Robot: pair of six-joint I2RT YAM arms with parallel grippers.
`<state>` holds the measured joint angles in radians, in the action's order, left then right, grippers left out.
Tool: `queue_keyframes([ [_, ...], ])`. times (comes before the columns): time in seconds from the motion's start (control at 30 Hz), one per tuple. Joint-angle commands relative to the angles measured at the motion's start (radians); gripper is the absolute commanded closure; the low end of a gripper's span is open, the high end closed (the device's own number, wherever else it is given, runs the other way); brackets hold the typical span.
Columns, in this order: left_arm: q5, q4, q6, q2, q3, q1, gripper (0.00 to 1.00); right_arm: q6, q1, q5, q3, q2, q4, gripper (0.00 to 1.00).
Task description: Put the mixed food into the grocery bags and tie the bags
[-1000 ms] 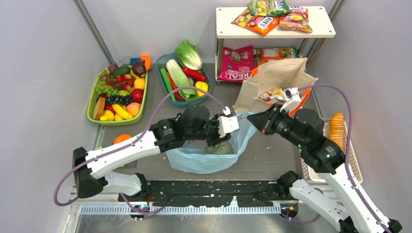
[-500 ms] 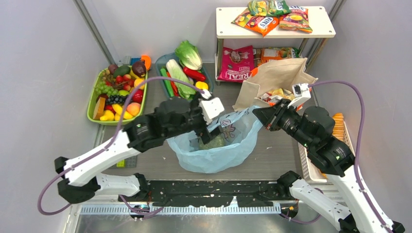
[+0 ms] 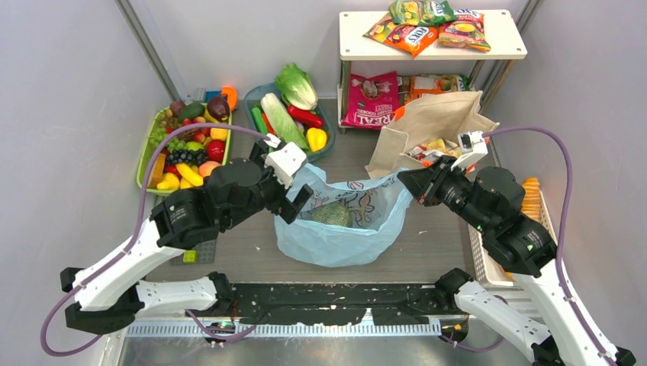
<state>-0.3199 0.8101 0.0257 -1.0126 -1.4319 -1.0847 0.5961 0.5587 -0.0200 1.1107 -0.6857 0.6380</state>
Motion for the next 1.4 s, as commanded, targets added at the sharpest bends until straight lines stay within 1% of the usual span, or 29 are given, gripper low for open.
queue_keyframes([
  [0.0, -0.102, 0.063, -0.085, 0.027, 0.043, 0.083, 0.01, -0.010, -0.005, 0.000, 0.008, 0.004, -0.018, 0.95],
  [0.13, -0.083, 0.007, -0.081, 0.055, 0.084, 0.147, 0.01, -0.003, -0.005, -0.016, 0.006, 0.005, -0.023, 0.95],
  [0.3, -0.073, 0.026, -0.079, 0.028, 0.048, 0.219, 0.00, -0.003, -0.006, -0.032, 0.004, 0.001, -0.026, 0.95],
  [0.4, 0.002, -0.010, -0.076, 0.024, 0.060, 0.259, 0.01, 0.000, -0.005, -0.037, -0.002, 0.002, -0.030, 0.95],
  [0.43, 0.042, -0.018, -0.077, 0.019, 0.062, 0.272, 0.04, 0.000, -0.005, -0.037, -0.003, 0.003, -0.029, 0.95],
  [0.5, 0.103, -0.024, -0.081, 0.002, 0.064, 0.290, 0.17, -0.002, -0.004, -0.037, -0.003, 0.003, -0.028, 0.95],
  [0.53, 0.119, -0.024, -0.084, -0.009, 0.064, 0.294, 0.27, -0.003, -0.004, -0.037, 0.000, 0.004, -0.028, 0.95],
  [0.6, 0.116, -0.031, -0.098, -0.024, 0.065, 0.297, 0.53, -0.005, -0.005, -0.032, 0.016, -0.001, -0.028, 0.95],
  [0.7, 0.121, -0.056, -0.095, -0.036, 0.033, 0.305, 0.76, -0.041, -0.006, -0.004, 0.091, -0.031, -0.003, 0.95],
  [0.77, 0.091, -0.036, -0.075, -0.060, -0.040, 0.310, 0.89, -0.078, -0.005, 0.004, 0.205, -0.081, 0.038, 0.95],
  [0.83, -0.001, 0.021, -0.046, -0.092, -0.144, 0.310, 0.99, -0.115, -0.005, -0.004, 0.422, -0.167, 0.092, 0.95],
  [0.87, -0.050, 0.051, -0.036, -0.109, -0.196, 0.310, 1.00, -0.136, -0.005, -0.013, 0.478, -0.185, 0.110, 0.95],
  [0.9, -0.083, 0.072, -0.029, -0.120, -0.232, 0.310, 1.00, -0.145, -0.005, -0.017, 0.585, -0.219, 0.140, 0.95],
  [0.97, -0.111, 0.080, 0.004, -0.127, -0.261, 0.310, 1.00, -0.160, -0.005, -0.021, 0.694, -0.244, 0.161, 0.95],
  [1.03, -0.115, 0.075, 0.027, -0.131, -0.298, 0.310, 1.00, -0.173, -0.005, 0.000, 0.708, -0.237, 0.156, 0.95],
  [1.07, -0.122, 0.091, 0.042, -0.144, -0.351, 0.310, 1.00, -0.182, -0.005, 0.036, 0.690, -0.230, 0.146, 0.95],
  [1.1, -0.134, 0.115, 0.054, -0.163, -0.420, 0.310, 1.00, -0.186, -0.004, 0.059, 0.636, -0.220, 0.144, 0.95],
  [1.13, -0.144, 0.142, 0.066, -0.185, -0.503, 0.310, 1.00, -0.188, -0.005, 0.082, 0.607, -0.215, 0.146, 0.95],
  [1.2, -0.149, 0.166, 0.084, -0.224, -0.626, 0.310, 1.00, -0.181, -0.005, 0.082, 0.514, -0.199, 0.146, 0.95],
  [1.23, -0.141, 0.162, 0.094, -0.229, -0.653, 0.310, 1.00, -0.177, -0.004, 0.080, 0.457, -0.186, 0.145, 0.95],
  [1.3, -0.113, 0.135, 0.102, -0.219, -0.624, 0.310, 1.00, -0.163, -0.005, 0.090, 0.395, -0.158, 0.136, 0.95],
  [1.37, -0.100, 0.095, 0.093, -0.200, -0.546, 0.310, 0.97, -0.161, -0.005, 0.130, 0.363, -0.130, 0.129, 0.95],
])
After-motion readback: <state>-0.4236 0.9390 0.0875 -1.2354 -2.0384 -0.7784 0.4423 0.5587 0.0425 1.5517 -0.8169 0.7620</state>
